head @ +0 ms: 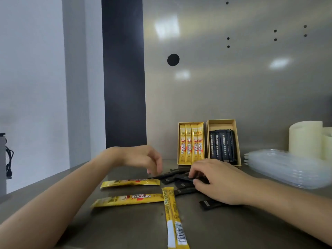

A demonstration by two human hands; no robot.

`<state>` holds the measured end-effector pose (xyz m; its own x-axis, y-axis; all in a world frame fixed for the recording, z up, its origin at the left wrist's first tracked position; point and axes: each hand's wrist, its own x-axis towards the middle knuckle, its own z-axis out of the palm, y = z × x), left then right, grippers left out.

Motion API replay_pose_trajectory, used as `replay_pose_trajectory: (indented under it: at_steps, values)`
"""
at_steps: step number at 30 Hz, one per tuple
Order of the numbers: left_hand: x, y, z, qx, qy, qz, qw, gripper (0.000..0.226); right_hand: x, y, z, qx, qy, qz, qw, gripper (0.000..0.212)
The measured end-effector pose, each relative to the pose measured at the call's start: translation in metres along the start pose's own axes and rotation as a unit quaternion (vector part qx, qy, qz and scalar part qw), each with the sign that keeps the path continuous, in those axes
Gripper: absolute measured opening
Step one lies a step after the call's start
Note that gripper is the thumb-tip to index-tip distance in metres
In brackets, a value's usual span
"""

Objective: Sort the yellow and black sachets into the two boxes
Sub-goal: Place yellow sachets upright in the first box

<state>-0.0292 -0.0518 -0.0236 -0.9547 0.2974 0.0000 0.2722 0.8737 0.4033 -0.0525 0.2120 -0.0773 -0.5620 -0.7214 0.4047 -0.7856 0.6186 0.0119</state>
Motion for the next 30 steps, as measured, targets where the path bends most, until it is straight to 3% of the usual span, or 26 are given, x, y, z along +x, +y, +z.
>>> replay_pose_trajectory:
  at_steps: [6,11,13,15,18,21,24,30]
  values:
    - [-0.001,0.000,0.003,0.019,-0.068,-0.029,0.997,0.025,-0.002,-0.003,-0.003,-0.042,0.009,0.009,0.999,0.022]
    - [-0.003,-0.002,0.002,0.007,-0.035,-0.006,0.999,0.021,-0.003,-0.003,-0.002,-0.034,0.020,0.010,0.999,0.029]
    - [-0.003,0.000,0.003,-0.015,0.027,0.029,0.999,0.013,-0.003,-0.004,-0.002,-0.020,0.022,0.019,0.999,0.037]
    - [-0.001,0.003,0.004,-0.041,0.160,0.069,0.984,0.012,-0.004,-0.005,-0.003,0.008,0.027,0.033,0.999,0.043]
    - [0.000,0.012,0.001,-0.136,0.333,0.116,0.926,0.015,-0.003,-0.004,-0.005,0.067,0.046,0.053,0.995,0.047]
    - [-0.003,0.021,-0.004,-0.217,0.419,0.149,0.869,0.020,-0.003,-0.003,-0.004,0.103,0.066,0.058,0.991,0.050]
    - [-0.004,0.023,-0.006,-0.271,0.459,0.154,0.832,0.025,-0.002,-0.004,-0.002,0.127,0.077,0.052,0.988,0.052]
    - [0.000,0.029,0.008,-0.388,0.408,0.145,0.813,0.033,0.000,-0.002,0.002,0.167,0.085,0.049,0.981,0.057]
